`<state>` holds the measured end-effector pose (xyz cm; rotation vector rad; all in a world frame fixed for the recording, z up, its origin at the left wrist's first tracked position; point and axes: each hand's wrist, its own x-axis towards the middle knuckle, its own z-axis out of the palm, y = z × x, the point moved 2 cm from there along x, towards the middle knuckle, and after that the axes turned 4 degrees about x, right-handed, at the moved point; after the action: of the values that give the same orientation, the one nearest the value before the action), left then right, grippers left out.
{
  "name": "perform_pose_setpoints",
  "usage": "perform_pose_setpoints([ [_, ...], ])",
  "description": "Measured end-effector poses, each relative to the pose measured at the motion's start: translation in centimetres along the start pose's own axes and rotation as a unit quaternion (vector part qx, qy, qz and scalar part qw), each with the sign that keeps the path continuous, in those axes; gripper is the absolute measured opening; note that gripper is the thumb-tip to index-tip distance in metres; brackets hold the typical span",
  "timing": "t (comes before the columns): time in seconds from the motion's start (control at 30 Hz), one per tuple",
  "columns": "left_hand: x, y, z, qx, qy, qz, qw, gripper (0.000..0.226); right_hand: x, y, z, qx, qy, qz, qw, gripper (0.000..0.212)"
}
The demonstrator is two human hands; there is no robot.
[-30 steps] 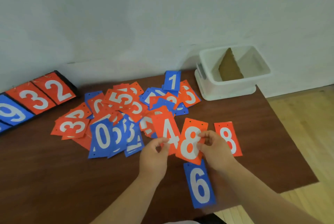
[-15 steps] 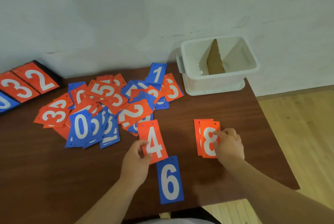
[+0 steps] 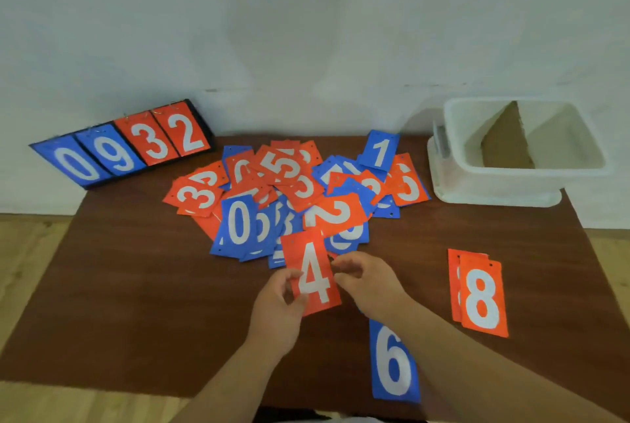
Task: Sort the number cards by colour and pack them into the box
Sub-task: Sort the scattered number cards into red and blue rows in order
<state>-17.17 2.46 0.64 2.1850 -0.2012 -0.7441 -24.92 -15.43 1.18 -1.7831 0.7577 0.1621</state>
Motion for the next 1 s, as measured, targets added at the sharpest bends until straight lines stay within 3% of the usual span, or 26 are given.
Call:
perform_pose_setpoints([
  [0.13, 1.7, -3.8, -6.2, -0.03, 0.008, 0.006, 0.999, 0.035, 2.8, -3.9, 6.5, -0.043, -0.006, -0.023, 0.999, 0.017],
  [0.33, 5.9, -10.7, -18.2, 0.033, 0.028, -0.006, 0.999, 0.036, 6.0, -9.2, 15.8, -0.097, -0.025, -0.007, 0.995, 0.013],
  [0.47, 8.8, -14.2, -23.9, 0.092, 0.029, -0.028, 0.995, 0.04, 8.2, -10.9, 18.9, -0.123, 0.003, 0.021, 0.992, 0.018],
  [0.6, 11.2, -15.5, -25.6, 0.139, -0.031, -0.053, 0.988, 0.047, 10.3, -11.7, 19.7, -0.148, 0.081, 0.053, 0.984, 0.03],
  [0.73, 13.2, -15.5, -25.4, 0.202, -0.084, -0.026, 0.975, 0.053, 12.7, -11.9, 20.1, -0.167, 0.148, 0.115, 0.968, 0.047],
  [0.87, 14.2, -14.8, -25.3, 0.322, -0.106, 0.017, 0.941, 0.061, 14.6, -12.2, 21.2, -0.215, 0.162, 0.166, 0.949, 0.07],
  [1.0, 16.0, -13.5, -25.8, 0.427, -0.106, 0.04, 0.897, 0.071, 15.8, -12.1, 21.7, -0.222, 0.161, 0.184, 0.944, 0.078],
])
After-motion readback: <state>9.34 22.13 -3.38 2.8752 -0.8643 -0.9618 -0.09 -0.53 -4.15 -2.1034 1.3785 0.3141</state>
